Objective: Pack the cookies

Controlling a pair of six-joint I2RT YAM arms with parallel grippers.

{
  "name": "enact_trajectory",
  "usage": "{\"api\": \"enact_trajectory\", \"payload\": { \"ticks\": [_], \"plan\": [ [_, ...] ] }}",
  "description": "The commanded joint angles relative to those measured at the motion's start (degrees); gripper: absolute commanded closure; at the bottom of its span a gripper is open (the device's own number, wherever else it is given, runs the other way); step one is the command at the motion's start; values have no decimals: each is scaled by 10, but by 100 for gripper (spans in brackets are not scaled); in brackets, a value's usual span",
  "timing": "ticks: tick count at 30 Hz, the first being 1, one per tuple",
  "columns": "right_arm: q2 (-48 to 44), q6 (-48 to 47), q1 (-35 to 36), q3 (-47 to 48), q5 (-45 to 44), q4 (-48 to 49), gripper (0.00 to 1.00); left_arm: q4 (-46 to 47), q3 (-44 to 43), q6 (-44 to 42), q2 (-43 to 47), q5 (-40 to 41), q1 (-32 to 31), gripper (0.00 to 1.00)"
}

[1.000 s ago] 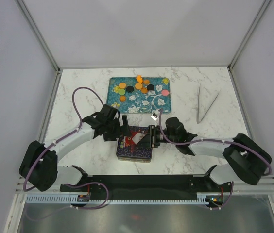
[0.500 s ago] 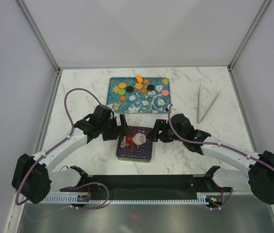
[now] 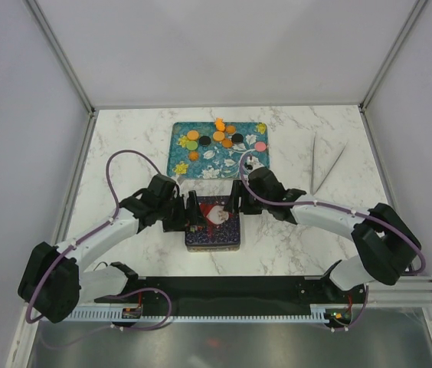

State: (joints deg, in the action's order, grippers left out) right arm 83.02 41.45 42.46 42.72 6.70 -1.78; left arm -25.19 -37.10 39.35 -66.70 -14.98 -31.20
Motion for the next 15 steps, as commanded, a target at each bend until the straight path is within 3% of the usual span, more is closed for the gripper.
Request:
{"api": "enact_trajectory", "payload": {
  "ticks": [1,9,15],
  "plan": [
    [32,-36,-15,66,-12,-17,33,48,0,0,12,-58,2,6],
    [129,-69,-37,184,23,-55,33,47,3,5,52,-74,1,9],
    [159,-78,-40,214,26,-74,32,33,1,-7,61,-49,9,9]
  ]
}}
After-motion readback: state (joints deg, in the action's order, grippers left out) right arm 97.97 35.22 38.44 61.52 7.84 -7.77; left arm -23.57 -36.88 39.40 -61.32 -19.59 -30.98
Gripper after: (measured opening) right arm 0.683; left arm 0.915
